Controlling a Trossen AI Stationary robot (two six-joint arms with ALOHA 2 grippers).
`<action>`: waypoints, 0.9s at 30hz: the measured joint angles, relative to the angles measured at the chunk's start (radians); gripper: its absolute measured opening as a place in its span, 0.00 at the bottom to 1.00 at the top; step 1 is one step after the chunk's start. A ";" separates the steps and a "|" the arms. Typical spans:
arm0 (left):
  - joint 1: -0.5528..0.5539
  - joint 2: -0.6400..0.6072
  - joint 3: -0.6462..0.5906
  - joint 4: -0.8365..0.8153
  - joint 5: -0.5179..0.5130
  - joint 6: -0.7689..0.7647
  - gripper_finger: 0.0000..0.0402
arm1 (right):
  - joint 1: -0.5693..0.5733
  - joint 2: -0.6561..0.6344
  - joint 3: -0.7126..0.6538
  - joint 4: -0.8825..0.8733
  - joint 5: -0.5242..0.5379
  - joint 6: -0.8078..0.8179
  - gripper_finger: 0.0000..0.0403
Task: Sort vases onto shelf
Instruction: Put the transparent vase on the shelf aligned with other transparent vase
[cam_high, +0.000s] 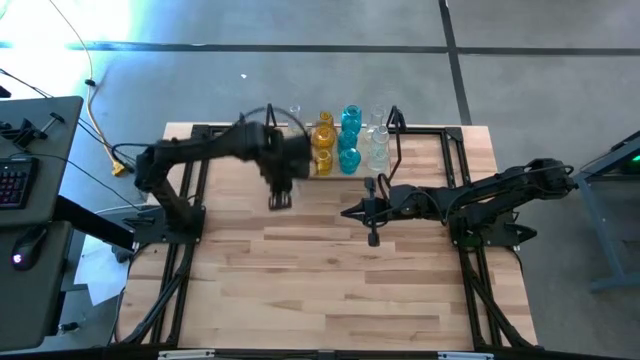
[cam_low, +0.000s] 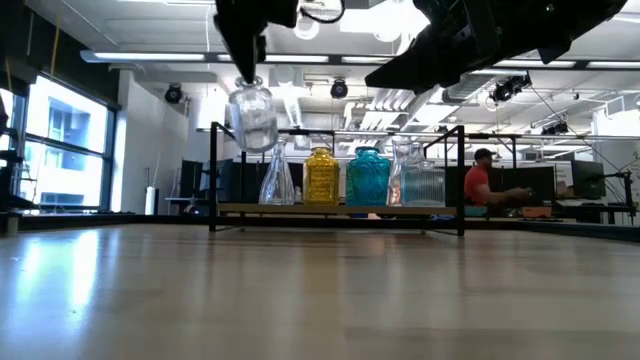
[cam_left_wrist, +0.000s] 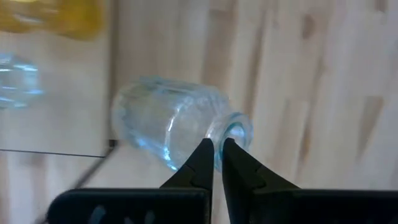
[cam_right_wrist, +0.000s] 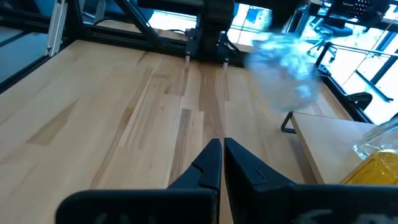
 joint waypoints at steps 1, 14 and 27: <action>0.032 0.006 0.016 -0.003 0.000 0.019 0.01 | 0.000 0.000 0.000 0.000 0.000 -0.003 0.00; 0.262 0.174 0.166 -0.088 0.052 0.131 0.01 | 0.000 0.000 0.000 0.000 0.000 -0.011 0.00; 0.315 0.222 0.153 -0.014 0.194 0.127 0.01 | -0.001 0.000 0.000 -0.001 0.000 -0.011 0.00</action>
